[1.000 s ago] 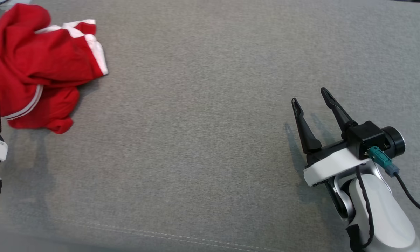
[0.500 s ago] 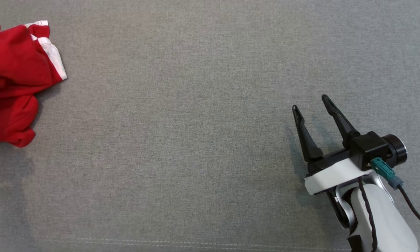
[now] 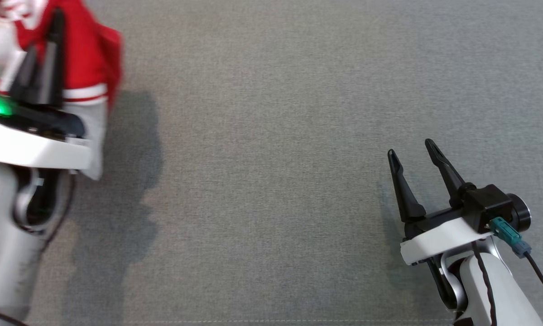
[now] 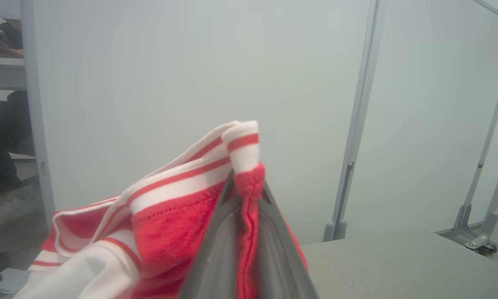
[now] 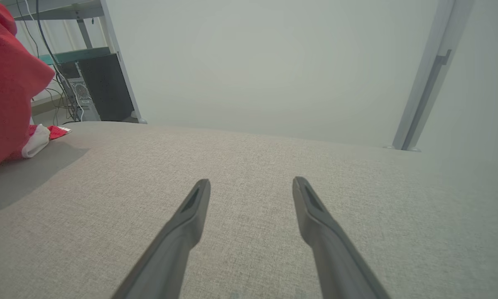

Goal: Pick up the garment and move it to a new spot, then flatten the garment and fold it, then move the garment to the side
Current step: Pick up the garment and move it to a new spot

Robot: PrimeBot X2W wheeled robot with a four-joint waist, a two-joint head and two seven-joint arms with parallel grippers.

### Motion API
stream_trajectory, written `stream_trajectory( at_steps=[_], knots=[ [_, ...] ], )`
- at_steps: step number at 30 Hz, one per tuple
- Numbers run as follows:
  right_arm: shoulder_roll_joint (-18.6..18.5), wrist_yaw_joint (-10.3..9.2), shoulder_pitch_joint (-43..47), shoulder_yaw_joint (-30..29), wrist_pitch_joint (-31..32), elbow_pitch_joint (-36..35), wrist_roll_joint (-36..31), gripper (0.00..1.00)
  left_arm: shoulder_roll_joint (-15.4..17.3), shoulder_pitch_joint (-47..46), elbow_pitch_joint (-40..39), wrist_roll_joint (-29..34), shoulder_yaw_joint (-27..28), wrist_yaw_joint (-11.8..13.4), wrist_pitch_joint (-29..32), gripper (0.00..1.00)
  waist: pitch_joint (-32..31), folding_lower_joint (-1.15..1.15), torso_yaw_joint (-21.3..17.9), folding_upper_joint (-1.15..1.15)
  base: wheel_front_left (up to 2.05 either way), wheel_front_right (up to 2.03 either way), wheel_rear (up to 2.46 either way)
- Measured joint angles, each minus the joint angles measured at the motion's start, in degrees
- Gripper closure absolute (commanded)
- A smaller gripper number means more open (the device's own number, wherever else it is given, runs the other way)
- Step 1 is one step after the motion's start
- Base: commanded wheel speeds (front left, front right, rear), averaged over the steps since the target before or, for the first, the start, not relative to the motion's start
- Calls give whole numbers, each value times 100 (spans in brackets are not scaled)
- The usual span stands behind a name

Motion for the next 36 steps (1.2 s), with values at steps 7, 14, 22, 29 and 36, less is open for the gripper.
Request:
stream_trajectory(
  at_steps=[7,14,22,29,36],
  knots=[
    [4,0,141,13,0,-60,84,0,-554,41,-360,321,-940,-1,0,100,-133,0,-364,0,0,0,0],
    [12,0,333,144,0,-188,186,0,-1088,389,-145,803,-1901,-1,1,100,-197,0,-986,0,0,0,0],
    [16,0,518,137,0,-231,249,0,-1147,727,339,1256,-2486,0,2,0,-252,0,-1501,0,0,0,0],
    [27,-1,604,-37,0,-226,249,0,-990,759,335,1161,-2653,0,2,0,-347,0,-1299,0,0,0,0],
    [37,-1,456,30,0,-15,249,0,-799,970,564,940,-2317,0,2,0,-521,0,-878,0,0,0,0]
  ],
)
